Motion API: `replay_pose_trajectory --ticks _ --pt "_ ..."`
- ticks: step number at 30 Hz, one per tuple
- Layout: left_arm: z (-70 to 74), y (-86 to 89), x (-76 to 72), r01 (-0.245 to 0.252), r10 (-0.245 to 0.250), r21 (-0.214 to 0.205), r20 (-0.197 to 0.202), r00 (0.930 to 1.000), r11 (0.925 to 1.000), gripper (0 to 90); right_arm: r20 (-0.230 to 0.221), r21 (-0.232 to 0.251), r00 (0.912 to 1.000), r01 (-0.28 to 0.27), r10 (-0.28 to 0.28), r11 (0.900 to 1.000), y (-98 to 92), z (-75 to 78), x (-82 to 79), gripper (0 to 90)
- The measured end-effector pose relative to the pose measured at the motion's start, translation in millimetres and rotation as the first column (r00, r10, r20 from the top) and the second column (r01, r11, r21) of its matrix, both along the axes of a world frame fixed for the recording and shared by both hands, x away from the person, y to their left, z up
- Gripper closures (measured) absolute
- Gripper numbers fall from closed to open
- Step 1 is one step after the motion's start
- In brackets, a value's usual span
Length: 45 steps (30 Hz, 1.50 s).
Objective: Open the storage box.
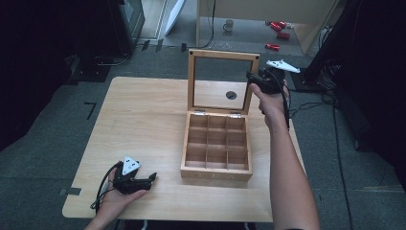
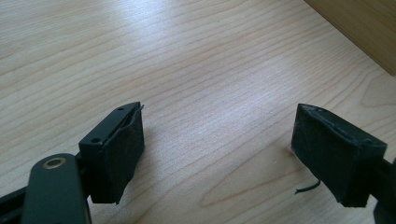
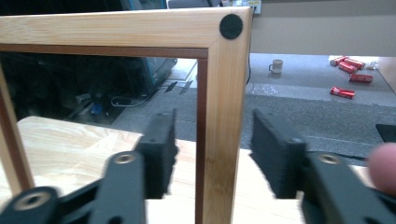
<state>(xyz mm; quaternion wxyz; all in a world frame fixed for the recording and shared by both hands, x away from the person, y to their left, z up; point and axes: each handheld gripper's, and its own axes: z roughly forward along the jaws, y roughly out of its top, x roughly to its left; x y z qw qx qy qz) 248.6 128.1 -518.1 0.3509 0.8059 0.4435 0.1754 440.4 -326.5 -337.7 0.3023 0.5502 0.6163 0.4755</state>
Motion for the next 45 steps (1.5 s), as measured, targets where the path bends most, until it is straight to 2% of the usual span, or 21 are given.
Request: replay_pose_trajectory --ticks 2,3,5,8,14,26,33,45 --pt "0.0 -0.1 0.0 0.000 0.000 0.001 0.001 1.0000 1.0000 17.7 -0.004 0.001 0.9999 -0.012 0.012 0.9999 0.2 0.5 -1.9 43.1" --pt "0.0 -0.2 0.0 0.000 0.000 0.002 0.001 1.0000 1.0000 17.7 -0.012 -0.013 0.9996 -0.024 0.024 0.9996 1.4 1.3 -6.3 37.3" --pt "-0.1 -0.4 -0.2 -0.002 0.002 0.002 0.001 1.0000 1.0000 17.7 -0.017 -0.027 0.9994 -0.031 0.030 0.9992 2.2 2.0 -11.6 31.6" --pt "0.1 -0.6 -0.3 0.000 0.000 0.007 0.001 1.0000 1.0000 17.7 -0.026 -0.021 0.9987 -0.045 0.044 0.9988 2.0 1.7 -20.8 24.3" --pt "0.0 -1.1 -0.4 0.000 0.000 0.012 0.002 1.0000 0.9999 17.7 -0.040 -0.055 0.9972 -0.065 0.063 0.9963 2.4 -3.9 -41.8 14.6" --pt "0.0 -2.0 -0.7 -0.001 0.000 0.023 0.005 1.0000 0.9997 17.8 -0.062 -0.053 0.9966 -0.058 0.054 0.9969 -16.7 -28.1 -78.5 12.1" --pt "-0.1 -2.6 -0.8 -0.001 0.001 0.031 0.008 1.0000 0.9995 17.9 -0.083 -0.100 0.9957 -0.051 0.043 0.9937 -28.7 -50.4 -103.8 11.8" --pt "-0.3 -3.6 -1.2 -0.003 0.003 0.033 0.009 1.0000 0.9994 17.9 -0.102 -0.124 0.9937 -0.059 0.046 0.9905 -38.9 -74.4 -136.1 11.8"
